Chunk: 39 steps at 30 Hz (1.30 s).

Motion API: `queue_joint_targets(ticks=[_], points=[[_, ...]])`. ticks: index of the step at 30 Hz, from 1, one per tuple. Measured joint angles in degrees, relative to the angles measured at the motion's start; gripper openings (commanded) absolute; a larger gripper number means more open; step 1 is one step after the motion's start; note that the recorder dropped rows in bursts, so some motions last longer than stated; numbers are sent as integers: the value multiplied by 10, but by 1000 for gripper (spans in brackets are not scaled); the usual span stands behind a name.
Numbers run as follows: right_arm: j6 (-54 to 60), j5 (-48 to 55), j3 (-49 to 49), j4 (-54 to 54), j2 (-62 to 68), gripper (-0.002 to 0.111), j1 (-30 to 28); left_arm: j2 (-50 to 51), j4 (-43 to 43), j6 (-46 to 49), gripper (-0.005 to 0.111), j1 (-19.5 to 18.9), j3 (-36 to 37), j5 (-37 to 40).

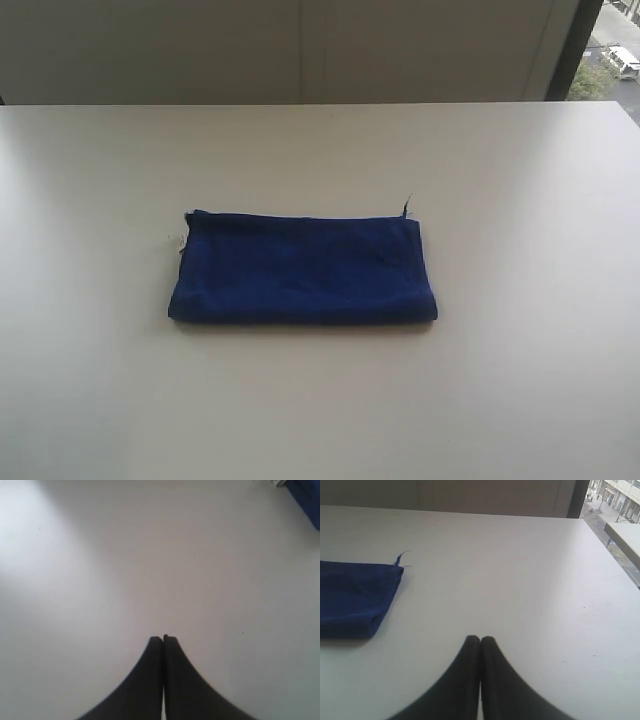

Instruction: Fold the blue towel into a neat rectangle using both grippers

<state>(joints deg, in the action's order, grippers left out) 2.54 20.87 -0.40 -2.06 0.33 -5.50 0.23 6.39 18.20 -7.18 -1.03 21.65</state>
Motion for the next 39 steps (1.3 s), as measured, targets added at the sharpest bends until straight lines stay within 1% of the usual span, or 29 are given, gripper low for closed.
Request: queue_joint_targets(ticks=[5,8,9,11,39], points=[[0,0,0,0,0,0,0,0,0,-21,0,0,0,-2],[0,0,0,0,0,0,0,0,1,-80,0,0,5,-19],[0,0,0,0,0,0,0,0,5,-116,0,0,7,-30],[0,0,0,0,0,0,0,0,12,-143,0,0,7,-35],[0,0,0,0,0,0,0,0,15,-151,0,0,7,-41]])
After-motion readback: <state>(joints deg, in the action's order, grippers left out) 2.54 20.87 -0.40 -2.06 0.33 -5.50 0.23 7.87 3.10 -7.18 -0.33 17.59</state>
